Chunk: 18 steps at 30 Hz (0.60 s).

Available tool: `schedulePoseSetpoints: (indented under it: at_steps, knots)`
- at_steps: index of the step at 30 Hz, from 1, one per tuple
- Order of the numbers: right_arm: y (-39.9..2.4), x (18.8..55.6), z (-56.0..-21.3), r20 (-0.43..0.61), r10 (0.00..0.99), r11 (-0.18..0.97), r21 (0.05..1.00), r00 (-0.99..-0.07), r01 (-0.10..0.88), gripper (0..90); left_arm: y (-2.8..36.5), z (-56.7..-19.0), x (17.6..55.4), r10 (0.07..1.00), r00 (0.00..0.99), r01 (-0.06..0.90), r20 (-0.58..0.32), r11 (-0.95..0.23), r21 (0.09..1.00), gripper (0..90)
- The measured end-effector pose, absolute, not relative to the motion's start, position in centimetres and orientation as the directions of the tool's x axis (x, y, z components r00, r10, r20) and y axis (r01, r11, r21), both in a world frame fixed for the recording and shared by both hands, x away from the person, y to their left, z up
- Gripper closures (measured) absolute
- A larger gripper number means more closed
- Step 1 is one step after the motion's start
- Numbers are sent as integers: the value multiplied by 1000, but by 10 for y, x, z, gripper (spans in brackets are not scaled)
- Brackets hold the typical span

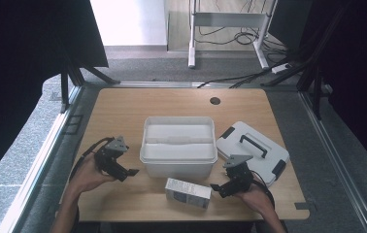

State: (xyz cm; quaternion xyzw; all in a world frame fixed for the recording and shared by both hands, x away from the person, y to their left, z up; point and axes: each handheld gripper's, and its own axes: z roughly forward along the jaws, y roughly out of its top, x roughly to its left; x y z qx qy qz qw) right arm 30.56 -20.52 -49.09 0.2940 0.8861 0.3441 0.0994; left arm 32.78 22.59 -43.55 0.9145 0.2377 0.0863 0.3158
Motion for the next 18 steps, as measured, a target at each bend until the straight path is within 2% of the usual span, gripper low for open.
schedulePoseSetpoints:
  at_steps: [7, 9, 11, 18]
  knots:
    - [-212, 300, -515, 13, 608, 595, 655, -794, 466, 0, 238, -409, 346, 450, 891, 337, 57, -741, 581, 86]
    - [-213, 300, -516, 6, 611, 590, 663, -791, 461, 0, 239, -405, 349, 443, 894, 331, 61, -748, 575, 93]
    - [-215, 298, -518, 7, 620, 571, 682, -784, 457, 0, 238, -394, 354, 418, 906, 311, 68, -766, 563, 150]
    - [-215, 297, -519, 4, 623, 564, 691, -782, 453, 0, 230, -370, 363, 387, 918, 281, 86, -790, 545, 168]
